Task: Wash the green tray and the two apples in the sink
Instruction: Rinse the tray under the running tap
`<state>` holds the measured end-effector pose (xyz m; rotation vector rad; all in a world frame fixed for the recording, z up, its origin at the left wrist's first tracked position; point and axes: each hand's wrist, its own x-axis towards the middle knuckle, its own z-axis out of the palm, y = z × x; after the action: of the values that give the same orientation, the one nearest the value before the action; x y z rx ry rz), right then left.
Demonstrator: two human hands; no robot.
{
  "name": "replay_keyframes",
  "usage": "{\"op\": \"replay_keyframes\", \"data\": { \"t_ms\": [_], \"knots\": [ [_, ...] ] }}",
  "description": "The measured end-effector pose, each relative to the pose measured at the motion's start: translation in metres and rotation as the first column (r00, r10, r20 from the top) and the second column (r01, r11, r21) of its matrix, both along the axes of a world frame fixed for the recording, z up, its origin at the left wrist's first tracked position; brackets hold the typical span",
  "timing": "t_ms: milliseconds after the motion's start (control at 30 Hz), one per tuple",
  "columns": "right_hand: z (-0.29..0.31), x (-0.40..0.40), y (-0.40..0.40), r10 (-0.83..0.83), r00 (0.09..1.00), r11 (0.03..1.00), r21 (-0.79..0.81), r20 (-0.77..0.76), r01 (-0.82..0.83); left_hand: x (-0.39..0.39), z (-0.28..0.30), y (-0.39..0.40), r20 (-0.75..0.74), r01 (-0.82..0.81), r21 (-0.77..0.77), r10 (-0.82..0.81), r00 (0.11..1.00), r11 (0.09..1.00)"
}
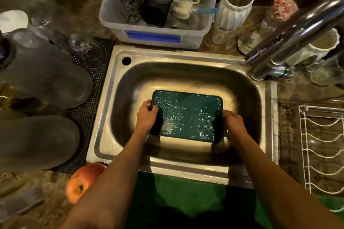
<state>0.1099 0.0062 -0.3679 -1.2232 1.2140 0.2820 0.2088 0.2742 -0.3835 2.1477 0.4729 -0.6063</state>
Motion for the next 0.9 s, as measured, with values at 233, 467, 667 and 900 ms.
{"op": "replay_keyframes", "data": {
  "t_ms": [233,467,667,900],
  "knots": [
    [-0.004,0.009,0.007,-0.157,0.987,0.988,0.016,0.042,0.156,0.006,-0.019,0.004,-0.035,-0.224,-0.089,0.222,0.974,0.971],
    [-0.018,0.007,0.002,-0.093,0.996,0.991,-0.096,-0.013,0.091,0.000,-0.032,0.010,-0.043,-0.278,-0.092,0.275,0.961,0.956],
    [-0.022,0.006,-0.002,-0.103,0.994,0.993,-0.061,-0.019,0.102,0.000,-0.035,0.011,-0.154,-0.410,-0.150,0.389,0.908,0.899],
    [-0.001,0.013,-0.008,-0.131,0.990,0.991,-0.032,0.054,0.133,-0.007,-0.027,0.005,-0.201,-0.505,-0.239,0.467,0.861,0.829]
  ]
}}
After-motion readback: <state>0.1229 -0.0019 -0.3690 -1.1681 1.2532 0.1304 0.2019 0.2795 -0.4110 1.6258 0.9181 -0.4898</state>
